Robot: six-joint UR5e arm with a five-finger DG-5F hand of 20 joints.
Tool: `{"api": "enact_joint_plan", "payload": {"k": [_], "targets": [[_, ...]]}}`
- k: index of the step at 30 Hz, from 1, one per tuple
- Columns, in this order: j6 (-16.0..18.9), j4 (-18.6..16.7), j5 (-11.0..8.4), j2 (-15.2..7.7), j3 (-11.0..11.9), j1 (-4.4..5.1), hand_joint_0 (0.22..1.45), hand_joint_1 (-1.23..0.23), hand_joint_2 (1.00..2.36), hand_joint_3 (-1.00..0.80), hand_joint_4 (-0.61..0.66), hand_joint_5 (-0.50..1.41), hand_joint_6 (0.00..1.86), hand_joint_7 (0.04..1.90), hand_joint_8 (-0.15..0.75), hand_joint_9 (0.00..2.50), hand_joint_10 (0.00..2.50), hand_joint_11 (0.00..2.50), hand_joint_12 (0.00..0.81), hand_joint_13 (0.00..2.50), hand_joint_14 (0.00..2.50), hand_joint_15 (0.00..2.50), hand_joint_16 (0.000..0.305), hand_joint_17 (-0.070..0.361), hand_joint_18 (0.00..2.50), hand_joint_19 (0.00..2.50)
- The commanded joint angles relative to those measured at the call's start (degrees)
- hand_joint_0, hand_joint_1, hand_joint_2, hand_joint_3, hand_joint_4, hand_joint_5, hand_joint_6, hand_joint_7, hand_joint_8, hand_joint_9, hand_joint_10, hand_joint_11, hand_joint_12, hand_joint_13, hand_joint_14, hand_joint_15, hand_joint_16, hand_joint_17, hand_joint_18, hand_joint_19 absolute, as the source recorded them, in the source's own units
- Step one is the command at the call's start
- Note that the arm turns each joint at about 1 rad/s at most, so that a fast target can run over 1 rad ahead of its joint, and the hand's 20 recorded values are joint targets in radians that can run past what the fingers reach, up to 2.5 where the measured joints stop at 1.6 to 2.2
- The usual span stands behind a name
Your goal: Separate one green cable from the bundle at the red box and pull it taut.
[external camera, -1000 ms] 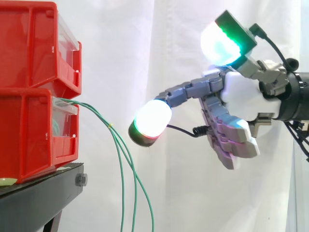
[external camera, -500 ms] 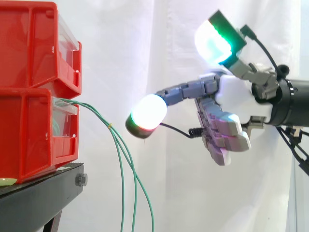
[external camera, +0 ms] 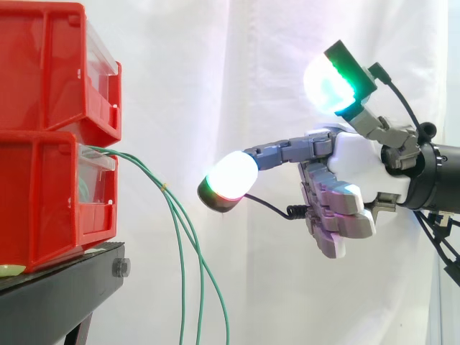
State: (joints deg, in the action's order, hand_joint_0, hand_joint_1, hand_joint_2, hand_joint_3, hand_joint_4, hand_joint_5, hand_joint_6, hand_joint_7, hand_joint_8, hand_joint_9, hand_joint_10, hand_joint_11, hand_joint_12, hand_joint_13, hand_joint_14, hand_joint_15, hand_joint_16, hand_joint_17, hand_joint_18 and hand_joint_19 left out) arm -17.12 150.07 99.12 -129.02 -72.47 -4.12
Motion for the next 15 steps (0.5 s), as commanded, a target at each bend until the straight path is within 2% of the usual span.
{"api": "enact_joint_plan", "payload": {"k": [1, 3, 10, 11, 12, 14, 15], "targets": [[0.2, 0.7, -2.18, 0.0, 0.1, 0.43, 0.35, -0.53, 1.00, -0.50, 0.25, -0.22, 0.50, 0.65, 0.432, 1.58, 0.01, 0.37, 0.589, 1.63, 0.02, 0.54, 0.083, 0.186, 2.27, 0.00], [0.6, 2.5, -2.44, 0.0, 0.1, 0.43, 0.35, -0.53, 1.00, -0.50, 0.25, -0.22, 0.50, 0.65, 0.433, 1.58, 0.01, 0.36, 0.593, 1.63, 0.02, 0.54, 0.083, 0.186, 2.27, 0.00], [2.0, 2.9, -3.15, -0.4, 0.1, 0.78, 0.35, -0.53, 1.00, -0.50, 0.25, -0.21, 0.50, 0.65, 0.426, 1.58, 0.01, 0.37, 0.594, 1.62, 0.02, 0.54, 0.082, 0.184, 2.26, 0.00], [2.2, 3.1, -3.50, -1.8, 0.4, 0.87, 0.35, -0.53, 1.00, -0.50, 0.25, -0.21, 0.50, 0.65, 0.426, 1.58, 0.01, 0.36, 0.591, 1.62, 0.02, 0.54, 0.081, 0.183, 2.26, 0.00], [2.3, 3.2, -3.41, -1.8, 0.8, 0.87, 0.35, -0.53, 1.00, -0.50, 0.25, -0.21, 0.50, 0.65, 0.431, 1.58, 0.01, 0.37, 0.592, 1.62, 0.02, 0.53, 0.081, 0.183, 2.25, 0.00], [2.5, 2.7, -3.59, -4.3, 2.8, 0.96, 0.35, -0.53, 1.00, -0.50, 0.25, -0.21, 0.50, 0.65, 0.431, 1.58, 0.01, 0.37, 0.590, 1.62, 0.02, 0.54, 0.081, 0.181, 2.25, 0.00], [2.4, 3.0, -3.59, -6.2, 5.1, 1.31, 0.35, -0.53, 1.00, -0.50, 0.25, -0.21, 0.50, 0.65, 0.428, 1.58, 0.01, 0.37, 0.588, 1.62, 0.02, 0.55, 0.081, 0.182, 2.25, 0.00]]}}
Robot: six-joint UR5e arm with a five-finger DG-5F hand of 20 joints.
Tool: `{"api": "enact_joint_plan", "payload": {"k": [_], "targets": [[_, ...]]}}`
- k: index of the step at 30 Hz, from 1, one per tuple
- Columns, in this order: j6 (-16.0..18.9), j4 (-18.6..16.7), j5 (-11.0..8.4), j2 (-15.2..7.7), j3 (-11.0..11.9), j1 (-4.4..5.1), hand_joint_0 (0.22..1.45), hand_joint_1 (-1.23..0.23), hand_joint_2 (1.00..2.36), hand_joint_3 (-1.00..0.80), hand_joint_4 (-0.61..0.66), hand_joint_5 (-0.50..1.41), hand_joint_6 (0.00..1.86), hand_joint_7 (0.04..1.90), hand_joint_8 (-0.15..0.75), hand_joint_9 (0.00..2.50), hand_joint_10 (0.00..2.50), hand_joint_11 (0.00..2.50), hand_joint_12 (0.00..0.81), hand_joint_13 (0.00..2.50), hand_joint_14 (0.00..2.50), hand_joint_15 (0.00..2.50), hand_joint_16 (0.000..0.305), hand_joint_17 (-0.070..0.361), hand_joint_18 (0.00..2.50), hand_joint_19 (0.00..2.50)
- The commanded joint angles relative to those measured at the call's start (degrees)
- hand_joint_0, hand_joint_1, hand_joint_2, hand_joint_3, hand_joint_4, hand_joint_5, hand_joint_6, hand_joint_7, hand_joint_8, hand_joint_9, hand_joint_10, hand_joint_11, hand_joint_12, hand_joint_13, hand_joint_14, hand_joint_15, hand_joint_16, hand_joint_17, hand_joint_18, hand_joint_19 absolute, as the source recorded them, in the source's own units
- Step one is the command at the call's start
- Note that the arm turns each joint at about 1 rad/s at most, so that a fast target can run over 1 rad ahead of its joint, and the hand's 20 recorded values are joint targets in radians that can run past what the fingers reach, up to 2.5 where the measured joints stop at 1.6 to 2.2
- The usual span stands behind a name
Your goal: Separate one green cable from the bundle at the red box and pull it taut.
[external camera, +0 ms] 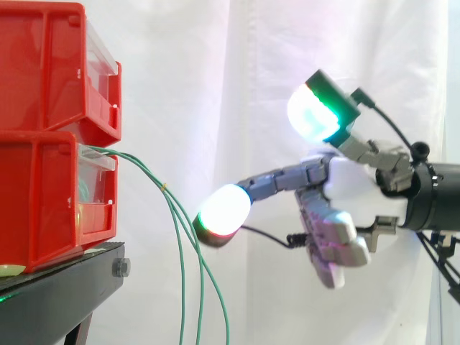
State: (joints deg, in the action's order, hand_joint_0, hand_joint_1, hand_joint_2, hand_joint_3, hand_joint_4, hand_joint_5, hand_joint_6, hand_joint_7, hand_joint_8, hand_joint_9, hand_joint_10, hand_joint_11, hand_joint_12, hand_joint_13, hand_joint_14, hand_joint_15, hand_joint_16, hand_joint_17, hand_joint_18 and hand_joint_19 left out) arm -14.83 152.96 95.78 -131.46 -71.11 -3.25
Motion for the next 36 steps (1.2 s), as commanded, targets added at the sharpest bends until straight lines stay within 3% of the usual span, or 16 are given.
{"api": "enact_joint_plan", "payload": {"k": [1, 4, 8, 9, 13, 15, 22, 36], "targets": [[0.2, 0.2, -0.24, -4.3, 4.3, 0.61, 0.35, -0.53, 1.00, -0.50, 0.25, -0.21, 0.50, 0.65, 0.432, 1.58, 0.01, 0.36, 0.591, 1.62, 0.02, 0.54, 0.080, 0.181, 2.24, 0.00], [0.3, 0.4, -0.33, -4.4, 5.2, 1.05, 0.35, -0.53, 1.00, -0.50, 0.25, -0.21, 0.50, 0.65, 0.431, 1.58, 0.01, 0.37, 0.588, 1.62, 0.02, 0.54, 0.080, 0.179, 2.23, 0.00], [0.3, 0.8, -2.26, -4.4, 5.2, 1.75, 0.35, -0.53, 1.00, -0.50, 0.25, -0.21, 0.50, 0.65, 0.429, 1.58, 0.01, 0.36, 0.587, 1.62, 0.02, 0.55, 0.080, 0.179, 2.23, 0.00], [0.6, 0.7, -3.85, -5.0, 5.1, 2.55, 0.35, -0.53, 1.00, -0.50, 0.25, -0.21, 0.50, 0.65, 0.429, 1.58, 0.01, 0.37, 0.589, 1.62, 0.02, 0.54, 0.080, 0.179, 2.22, 0.00], [1.5, 0.5, -5.60, -5.3, 5.0, 3.51, 0.35, -0.53, 1.00, -0.50, 0.25, -0.21, 0.50, 0.65, 0.424, 1.60, 0.01, 0.37, 0.590, 1.62, 0.02, 0.55, 0.079, 0.178, 2.23, 0.00], [3.1, 0.9, -7.45, -5.3, 4.9, 4.39, 0.35, -0.53, 1.00, -0.50, 0.26, -0.21, 0.50, 0.65, 0.422, 1.60, 0.01, 0.37, 0.583, 1.62, 0.02, 0.54, 0.080, 0.179, 2.23, 0.00], [7.1, 2.3, -8.50, -5.2, 4.9, 5.89, 0.35, -0.53, 1.00, -0.50, 0.26, -0.21, 0.50, 0.65, 0.423, 1.61, 0.01, 0.39, 0.584, 1.63, 0.02, 0.55, 0.079, 0.178, 2.22, 0.00], [9.0, 7.3, -8.24, -4.6, 5.6, 6.85, 0.36, -0.55, 1.00, -0.50, 0.26, -0.20, 0.50, 0.66, 0.419, 1.62, 0.01, 0.39, 0.583, 1.63, 0.02, 0.56, 0.078, 0.176, 2.22, 0.01]]}}
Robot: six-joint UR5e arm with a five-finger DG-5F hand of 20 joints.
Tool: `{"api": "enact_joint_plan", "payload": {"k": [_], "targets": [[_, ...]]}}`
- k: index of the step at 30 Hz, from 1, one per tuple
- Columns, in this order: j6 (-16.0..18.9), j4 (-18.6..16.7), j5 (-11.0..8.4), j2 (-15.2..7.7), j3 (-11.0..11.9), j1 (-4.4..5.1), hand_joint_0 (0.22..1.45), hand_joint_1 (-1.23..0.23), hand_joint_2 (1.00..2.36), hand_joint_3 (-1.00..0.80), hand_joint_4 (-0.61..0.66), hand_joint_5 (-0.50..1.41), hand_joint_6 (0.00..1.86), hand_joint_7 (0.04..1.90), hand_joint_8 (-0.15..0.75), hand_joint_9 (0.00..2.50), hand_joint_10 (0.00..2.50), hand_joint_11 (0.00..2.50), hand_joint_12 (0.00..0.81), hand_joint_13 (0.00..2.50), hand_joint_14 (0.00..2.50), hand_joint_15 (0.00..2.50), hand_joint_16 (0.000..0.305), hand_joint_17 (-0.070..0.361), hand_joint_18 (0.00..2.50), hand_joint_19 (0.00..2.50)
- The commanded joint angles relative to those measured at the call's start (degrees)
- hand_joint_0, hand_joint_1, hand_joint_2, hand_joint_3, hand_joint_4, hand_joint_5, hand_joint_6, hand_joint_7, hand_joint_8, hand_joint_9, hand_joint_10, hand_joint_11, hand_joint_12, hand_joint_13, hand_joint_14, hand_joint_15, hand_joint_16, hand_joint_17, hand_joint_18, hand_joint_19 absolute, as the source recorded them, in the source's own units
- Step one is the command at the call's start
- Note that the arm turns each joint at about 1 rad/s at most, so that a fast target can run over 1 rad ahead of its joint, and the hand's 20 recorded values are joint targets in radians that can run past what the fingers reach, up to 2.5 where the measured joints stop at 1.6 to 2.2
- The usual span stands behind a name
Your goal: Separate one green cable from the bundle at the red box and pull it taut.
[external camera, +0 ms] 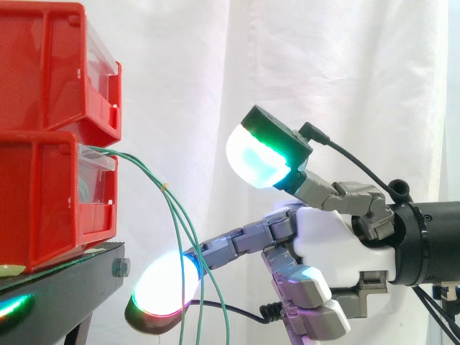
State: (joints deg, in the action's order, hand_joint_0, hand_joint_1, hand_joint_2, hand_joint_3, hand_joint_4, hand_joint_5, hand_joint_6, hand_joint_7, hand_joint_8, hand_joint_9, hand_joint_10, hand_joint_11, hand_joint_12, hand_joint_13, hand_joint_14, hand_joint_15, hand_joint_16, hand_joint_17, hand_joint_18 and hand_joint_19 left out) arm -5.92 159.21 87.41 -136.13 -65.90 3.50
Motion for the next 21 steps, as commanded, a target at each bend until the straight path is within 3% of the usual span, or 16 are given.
{"api": "enact_joint_plan", "payload": {"k": [1, 11, 21], "targets": [[0.1, 1.2, 0.13, 0.1, 0.5, 0.10, 0.36, -0.55, 1.00, -0.50, 0.26, -0.20, 0.50, 0.66, 0.421, 1.62, 0.01, 0.40, 0.586, 1.63, 0.02, 0.56, 0.078, 0.176, 2.22, 0.01], [0.2, 5.0, 0.40, 0.1, 3.3, 0.10, 0.36, -0.56, 1.00, -0.50, 0.25, -0.20, 0.50, 0.67, 0.421, 1.62, 0.01, 0.39, 0.580, 1.62, 0.02, 0.56, 0.078, 0.175, 2.21, 0.02], [0.3, 5.8, 0.40, 0.5, 3.6, 0.10, 0.37, -0.57, 1.00, -0.50, 0.25, -0.20, 0.50, 0.67, 0.415, 1.63, 0.01, 0.43, 0.577, 1.63, 0.02, 0.56, 0.077, 0.173, 2.20, 0.03]]}}
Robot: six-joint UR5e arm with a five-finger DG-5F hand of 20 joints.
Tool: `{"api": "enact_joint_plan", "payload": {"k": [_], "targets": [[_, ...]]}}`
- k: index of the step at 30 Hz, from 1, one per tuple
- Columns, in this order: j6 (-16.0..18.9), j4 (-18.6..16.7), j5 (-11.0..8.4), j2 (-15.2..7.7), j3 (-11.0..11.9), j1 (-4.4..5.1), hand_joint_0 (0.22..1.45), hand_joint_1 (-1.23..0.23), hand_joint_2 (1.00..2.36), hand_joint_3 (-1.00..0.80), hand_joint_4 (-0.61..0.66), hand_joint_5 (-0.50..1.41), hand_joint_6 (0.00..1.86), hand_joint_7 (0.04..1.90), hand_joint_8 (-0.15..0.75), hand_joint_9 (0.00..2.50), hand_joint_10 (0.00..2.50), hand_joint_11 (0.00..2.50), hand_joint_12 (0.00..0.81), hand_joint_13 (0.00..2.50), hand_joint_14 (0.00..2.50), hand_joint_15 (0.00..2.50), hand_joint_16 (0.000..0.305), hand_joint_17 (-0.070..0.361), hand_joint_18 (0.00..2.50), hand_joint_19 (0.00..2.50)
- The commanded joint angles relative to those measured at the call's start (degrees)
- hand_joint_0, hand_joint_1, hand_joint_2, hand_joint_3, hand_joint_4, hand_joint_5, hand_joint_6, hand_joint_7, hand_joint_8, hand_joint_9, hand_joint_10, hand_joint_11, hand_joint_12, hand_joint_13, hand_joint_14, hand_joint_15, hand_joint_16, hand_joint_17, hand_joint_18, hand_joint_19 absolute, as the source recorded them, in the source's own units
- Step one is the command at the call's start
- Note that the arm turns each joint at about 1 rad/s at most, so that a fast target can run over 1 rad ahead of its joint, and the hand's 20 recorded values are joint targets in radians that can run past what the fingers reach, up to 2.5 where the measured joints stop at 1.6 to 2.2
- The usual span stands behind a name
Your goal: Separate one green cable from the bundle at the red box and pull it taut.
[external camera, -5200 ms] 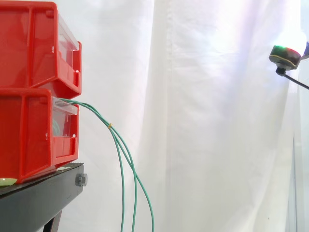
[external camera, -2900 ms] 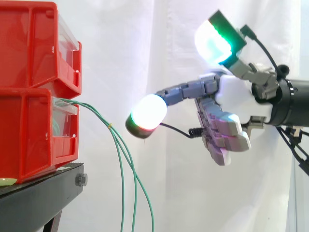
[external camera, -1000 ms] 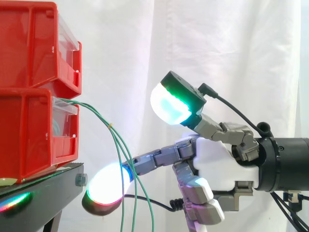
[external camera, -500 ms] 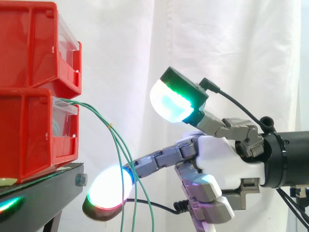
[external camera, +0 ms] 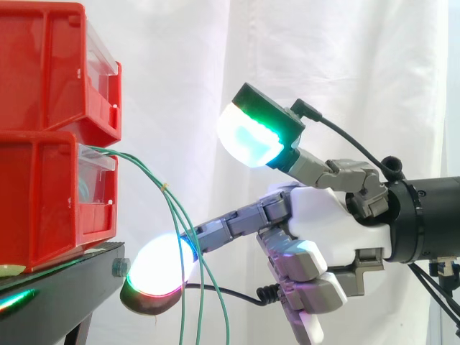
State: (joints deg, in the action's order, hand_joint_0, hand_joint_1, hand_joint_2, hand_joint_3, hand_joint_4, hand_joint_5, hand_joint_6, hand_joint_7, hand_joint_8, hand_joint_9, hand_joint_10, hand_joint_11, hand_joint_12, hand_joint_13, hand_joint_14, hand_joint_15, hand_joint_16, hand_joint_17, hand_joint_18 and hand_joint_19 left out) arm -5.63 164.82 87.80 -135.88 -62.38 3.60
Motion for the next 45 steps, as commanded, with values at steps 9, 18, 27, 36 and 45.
{"api": "enact_joint_plan", "payload": {"k": [9, 18, 27, 36, 45], "targets": [[0.0, 1.0, 0.00, 1.2, 0.1, 0.01, 0.37, -0.57, 1.00, -0.50, 0.25, -0.19, 0.50, 0.67, 0.411, 1.64, 0.01, 0.44, 0.577, 1.63, 0.02, 0.57, 0.077, 0.174, 2.20, 0.03], [-0.1, 1.2, 0.00, 1.7, 0.1, 0.01, 0.37, -0.58, 1.00, -0.50, 0.25, -0.19, 0.50, 0.67, 0.410, 1.64, 0.01, 0.44, 0.576, 1.63, 0.02, 0.57, 0.077, 0.173, 2.21, 0.03], [1.1, 1.1, 0.00, 1.7, 0.2, 0.10, 0.35, -0.62, 1.00, -0.50, 0.26, -0.19, 0.50, 0.68, 0.417, 1.65, 0.01, 0.44, 0.583, 1.64, 0.02, 0.56, 0.078, 0.176, 2.21, 0.02], [1.7, 1.0, 0.00, 1.7, 0.1, 0.10, 0.30, -0.47, 1.00, -0.50, 0.34, -0.10, 0.50, 0.61, 0.436, 1.73, 0.01, 0.37, 0.603, 1.75, 0.02, 0.56, 0.085, 0.192, 2.37, 0.03], [1.7, 1.1, 0.00, 1.6, 0.0, 0.10, 0.41, -0.26, 1.00, -0.50, 0.30, 0.06, 0.50, 0.74, 0.349, 1.90, 0.01, 0.19, 0.535, 1.81, 0.02, 0.60, 0.074, 0.166, 2.34, 0.12]]}}
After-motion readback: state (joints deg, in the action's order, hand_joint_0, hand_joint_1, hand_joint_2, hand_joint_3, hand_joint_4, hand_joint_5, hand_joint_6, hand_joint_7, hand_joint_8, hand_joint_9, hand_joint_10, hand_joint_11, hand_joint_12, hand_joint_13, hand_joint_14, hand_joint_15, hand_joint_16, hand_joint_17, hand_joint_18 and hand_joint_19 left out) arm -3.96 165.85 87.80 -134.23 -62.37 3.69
